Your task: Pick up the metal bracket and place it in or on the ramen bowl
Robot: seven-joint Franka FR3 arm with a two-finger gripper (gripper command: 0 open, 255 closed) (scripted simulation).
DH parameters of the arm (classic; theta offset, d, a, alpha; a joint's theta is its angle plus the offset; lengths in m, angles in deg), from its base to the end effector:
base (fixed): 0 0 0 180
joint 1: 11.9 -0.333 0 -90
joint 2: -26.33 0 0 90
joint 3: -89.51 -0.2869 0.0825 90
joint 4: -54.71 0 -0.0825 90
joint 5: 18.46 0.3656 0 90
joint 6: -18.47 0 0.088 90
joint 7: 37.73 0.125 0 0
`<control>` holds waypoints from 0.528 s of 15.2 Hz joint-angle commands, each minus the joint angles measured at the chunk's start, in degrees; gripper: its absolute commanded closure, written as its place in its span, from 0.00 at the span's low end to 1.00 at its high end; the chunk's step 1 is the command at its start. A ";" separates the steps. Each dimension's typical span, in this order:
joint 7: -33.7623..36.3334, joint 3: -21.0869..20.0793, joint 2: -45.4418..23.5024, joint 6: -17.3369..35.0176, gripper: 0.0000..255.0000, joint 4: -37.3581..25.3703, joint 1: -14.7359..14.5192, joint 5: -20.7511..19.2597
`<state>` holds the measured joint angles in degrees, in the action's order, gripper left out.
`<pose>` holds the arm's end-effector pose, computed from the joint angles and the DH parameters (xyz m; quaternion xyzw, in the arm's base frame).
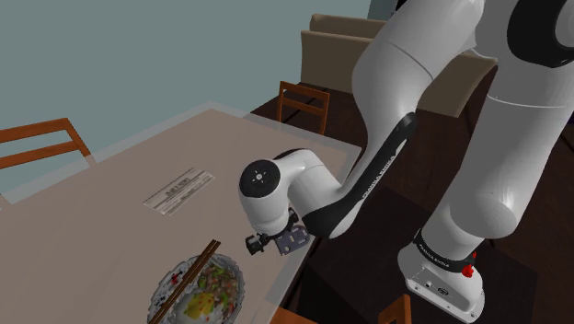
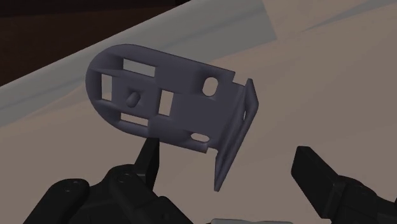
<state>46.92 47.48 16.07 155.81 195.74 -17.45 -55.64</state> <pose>0.3003 0.3293 0.1986 0.9859 -0.0606 0.0913 0.1267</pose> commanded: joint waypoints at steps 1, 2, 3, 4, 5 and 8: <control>0.17 0.07 -0.12 0.09 0.00 0.03 -0.04 -0.22; 0.17 0.07 -0.12 0.09 0.00 0.03 -0.04 -0.22; 0.17 0.07 -0.12 0.09 0.00 0.03 -0.04 -0.22; 0.17 0.07 -0.12 0.09 0.00 0.03 -0.04 -0.22; 0.16 0.07 -0.12 0.08 0.00 0.02 -0.04 -0.21; 0.16 0.07 -0.12 0.08 1.00 0.02 -0.04 -0.20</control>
<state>47.08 47.55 15.96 155.89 195.76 -17.48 -55.84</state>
